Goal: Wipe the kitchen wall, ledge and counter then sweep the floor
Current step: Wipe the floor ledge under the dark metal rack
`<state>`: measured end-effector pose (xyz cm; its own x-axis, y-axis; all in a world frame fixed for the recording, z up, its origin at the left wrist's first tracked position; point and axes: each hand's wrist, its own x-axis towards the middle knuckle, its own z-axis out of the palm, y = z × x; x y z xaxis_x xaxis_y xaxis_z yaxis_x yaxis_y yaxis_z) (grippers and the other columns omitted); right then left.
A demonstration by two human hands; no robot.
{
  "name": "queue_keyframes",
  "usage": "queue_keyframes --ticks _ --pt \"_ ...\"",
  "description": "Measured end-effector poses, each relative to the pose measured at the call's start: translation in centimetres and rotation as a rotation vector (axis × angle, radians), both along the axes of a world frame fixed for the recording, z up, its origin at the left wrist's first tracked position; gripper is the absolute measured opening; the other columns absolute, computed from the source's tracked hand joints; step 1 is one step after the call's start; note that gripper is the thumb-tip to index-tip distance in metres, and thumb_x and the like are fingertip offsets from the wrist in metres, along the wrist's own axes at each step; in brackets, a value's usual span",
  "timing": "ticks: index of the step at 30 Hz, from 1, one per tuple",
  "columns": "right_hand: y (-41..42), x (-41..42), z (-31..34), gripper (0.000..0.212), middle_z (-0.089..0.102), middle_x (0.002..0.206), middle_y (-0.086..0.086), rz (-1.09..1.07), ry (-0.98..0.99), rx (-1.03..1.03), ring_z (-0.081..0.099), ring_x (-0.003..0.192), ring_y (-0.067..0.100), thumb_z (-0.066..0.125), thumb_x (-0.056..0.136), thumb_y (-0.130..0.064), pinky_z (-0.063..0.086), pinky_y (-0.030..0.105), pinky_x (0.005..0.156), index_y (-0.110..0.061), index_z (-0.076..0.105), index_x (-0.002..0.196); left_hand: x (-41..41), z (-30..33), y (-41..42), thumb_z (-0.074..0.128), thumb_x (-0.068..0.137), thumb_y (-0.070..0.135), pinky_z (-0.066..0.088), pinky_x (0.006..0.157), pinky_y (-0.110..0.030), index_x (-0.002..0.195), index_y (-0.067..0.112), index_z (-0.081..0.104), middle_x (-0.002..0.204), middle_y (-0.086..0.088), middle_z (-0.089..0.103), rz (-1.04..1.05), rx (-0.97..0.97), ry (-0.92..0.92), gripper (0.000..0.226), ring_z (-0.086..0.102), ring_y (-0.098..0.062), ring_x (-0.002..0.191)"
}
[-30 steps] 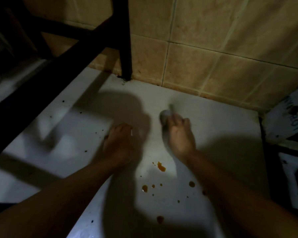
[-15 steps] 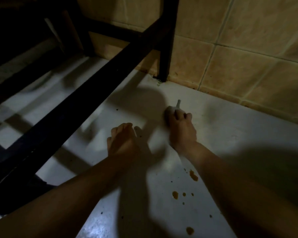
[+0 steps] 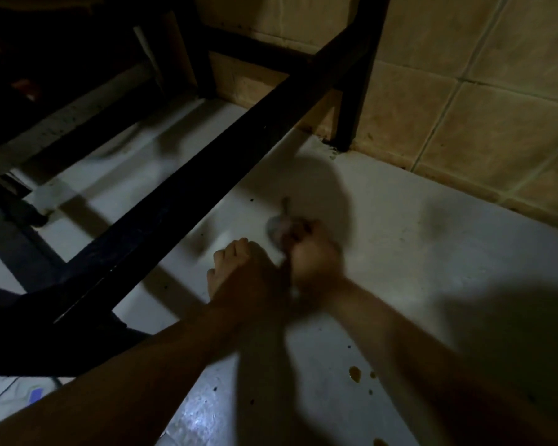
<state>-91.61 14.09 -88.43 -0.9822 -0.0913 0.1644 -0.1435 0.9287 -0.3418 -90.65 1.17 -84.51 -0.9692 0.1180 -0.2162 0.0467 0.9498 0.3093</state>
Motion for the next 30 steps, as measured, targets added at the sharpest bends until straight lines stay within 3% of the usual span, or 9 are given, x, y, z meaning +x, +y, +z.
queue_keyframes --ticks 3,5,8,10,14,17,20,26,30 --pt "-0.7 0.2 -1.3 0.041 0.052 0.136 0.008 0.279 -0.011 -0.043 0.042 0.123 0.028 0.042 0.092 -0.021 0.034 0.037 0.102 -0.016 0.055 0.130 -0.1 -0.2 -0.5 0.062 0.083 0.039 0.038 0.087 -0.034 0.120 0.018 0.045 0.121 -0.003 0.047 0.055 0.030 0.023 0.046 0.042 -0.023 0.110" --pt "0.7 -1.6 -1.7 0.045 0.047 0.141 0.004 0.151 -0.071 -0.093 0.041 0.127 0.030 0.030 0.095 -0.026 0.034 0.041 0.105 -0.022 0.051 0.135 -0.1 -0.3 -0.6 0.056 0.088 0.038 0.040 0.090 -0.036 0.123 0.014 0.043 0.122 -0.005 0.046 0.054 0.023 0.045 0.045 0.043 -0.026 0.112" --pt "1.8 -4.1 -1.1 0.051 0.033 0.149 0.011 -0.150 -0.058 -0.041 0.032 0.131 0.038 0.041 0.093 -0.007 0.027 0.043 0.107 -0.017 0.039 0.143 -0.8 -1.0 -1.0 0.042 0.097 0.029 0.042 0.096 -0.043 0.133 0.009 0.038 0.132 -0.011 0.044 0.087 0.030 0.082 0.041 0.044 -0.029 0.118" --pt "0.7 -4.9 -0.1 0.057 0.025 0.153 0.010 -0.192 -0.121 -0.008 0.022 0.136 0.038 0.042 0.091 -0.001 0.022 0.045 0.110 -0.017 0.033 0.145 -1.4 -1.4 -1.4 0.045 0.096 0.028 0.040 0.102 -0.045 0.140 0.010 0.030 0.140 -0.012 0.038 0.093 -0.005 0.040 0.050 0.040 -0.030 0.124" --pt "-2.1 -6.0 -0.7 0.057 0.035 0.148 0.005 0.168 -0.267 -0.314 0.031 0.138 0.024 0.047 0.089 0.006 0.027 0.039 0.115 -0.017 0.040 0.141 -2.0 -1.2 -1.6 0.063 0.085 0.023 0.031 0.109 -0.043 0.144 0.015 0.024 0.146 -0.009 0.029 0.142 -0.023 -0.056 0.071 0.030 -0.028 0.132" --pt "-1.7 -6.9 -1.0 0.056 0.038 0.145 0.003 0.150 -0.175 -0.216 0.037 0.129 0.028 0.047 0.088 -0.005 0.031 0.042 0.109 -0.026 0.042 0.139 -1.9 -1.4 -1.3 0.064 0.084 0.021 0.030 0.109 -0.043 0.145 0.013 0.021 0.147 -0.011 0.027 0.144 -0.020 -0.067 0.075 0.029 -0.029 0.133" --pt "-1.7 -6.9 -0.2 0.060 0.026 0.150 0.008 -0.026 -0.061 0.019 0.029 0.129 0.036 0.045 0.090 -0.010 0.032 0.044 0.104 -0.020 0.026 0.146 -1.8 -1.7 -1.4 0.061 0.085 0.019 0.030 0.109 -0.042 0.145 0.012 0.020 0.147 -0.011 0.028 0.135 -0.029 -0.056 0.073 0.029 -0.028 0.133" --pt "-1.9 -3.7 -0.8 0.061 0.031 0.151 -0.002 0.348 -0.081 0.050 0.034 0.129 0.031 0.053 0.088 -0.014 0.035 0.044 0.105 -0.027 0.033 0.145 -1.4 -0.8 -1.3 0.065 0.081 0.035 0.037 0.098 -0.037 0.128 0.021 0.040 0.130 -0.003 0.043 0.151 0.033 -0.022 0.055 0.041 -0.022 0.117" --pt "1.5 -1.1 -0.3 0.051 0.038 0.148 -0.005 0.239 0.010 -0.030 0.037 0.127 0.024 0.048 0.092 -0.017 0.029 0.034 0.109 -0.032 0.041 0.141 -0.2 -0.3 -1.4 0.054 0.090 0.031 0.039 0.096 -0.038 0.128 0.014 0.041 0.128 -0.009 0.046 0.053 -0.004 -0.011 0.044 0.042 -0.026 0.117"
